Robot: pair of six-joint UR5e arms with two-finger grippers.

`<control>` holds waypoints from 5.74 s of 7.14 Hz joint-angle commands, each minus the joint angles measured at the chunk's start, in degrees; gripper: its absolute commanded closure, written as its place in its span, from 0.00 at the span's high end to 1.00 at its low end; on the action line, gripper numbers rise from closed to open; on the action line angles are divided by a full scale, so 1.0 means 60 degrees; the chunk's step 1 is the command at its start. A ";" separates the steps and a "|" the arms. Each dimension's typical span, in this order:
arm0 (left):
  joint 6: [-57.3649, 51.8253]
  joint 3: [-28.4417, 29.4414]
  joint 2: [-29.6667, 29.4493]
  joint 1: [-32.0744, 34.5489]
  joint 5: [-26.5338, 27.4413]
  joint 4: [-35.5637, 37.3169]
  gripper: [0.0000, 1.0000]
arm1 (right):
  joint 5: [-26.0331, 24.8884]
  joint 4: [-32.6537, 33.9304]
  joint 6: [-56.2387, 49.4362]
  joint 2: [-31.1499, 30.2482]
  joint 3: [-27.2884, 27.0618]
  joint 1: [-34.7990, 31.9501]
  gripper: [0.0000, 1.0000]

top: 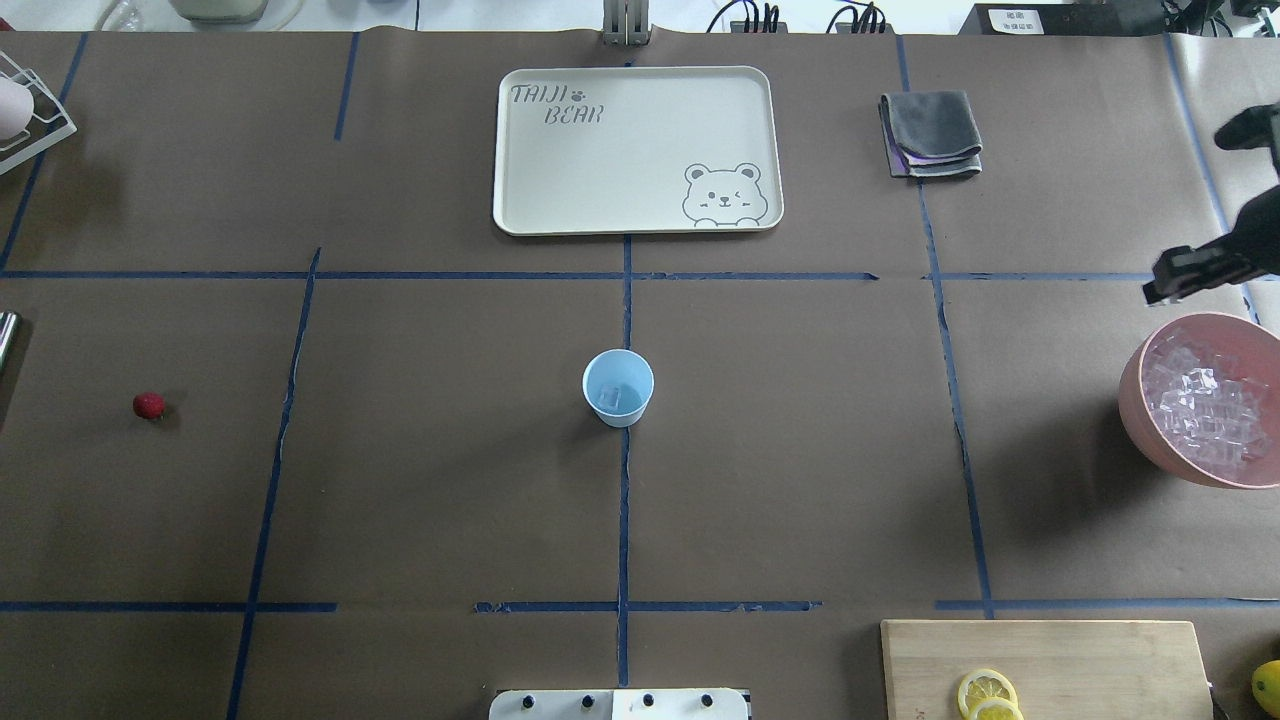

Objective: Mash ice and strawberries in cup
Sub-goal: 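Lower the right gripper into the pink bowl and grasp ice cubes, then carry the ice with the right gripper over the blue cup and release, then move the right gripper back to the pink bowl, then lower the right gripper into the pink bowl and grasp ice cubes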

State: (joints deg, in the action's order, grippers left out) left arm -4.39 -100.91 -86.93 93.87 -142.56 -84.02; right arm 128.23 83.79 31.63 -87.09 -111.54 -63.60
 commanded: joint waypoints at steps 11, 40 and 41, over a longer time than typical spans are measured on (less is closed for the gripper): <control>-0.0103 0.0353 0.0031 -0.0015 0.0000 -0.0014 1.00 | -0.3779 0.1065 0.5891 0.7045 0.2857 0.6176 0.01; -0.0029 0.0236 -0.0013 -0.0015 0.0000 -0.0029 1.00 | -0.0073 -0.2318 -0.0478 -0.2315 0.0496 -0.0298 0.99; -0.0029 0.0222 -0.0013 -0.0015 0.0000 -0.0029 1.00 | -0.0088 -0.2319 -0.0800 -0.2258 0.0803 -0.0284 0.98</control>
State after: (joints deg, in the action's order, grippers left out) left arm -4.56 -99.55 -87.01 93.78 -142.56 -84.20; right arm 127.75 70.00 28.94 -100.73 -108.86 -65.34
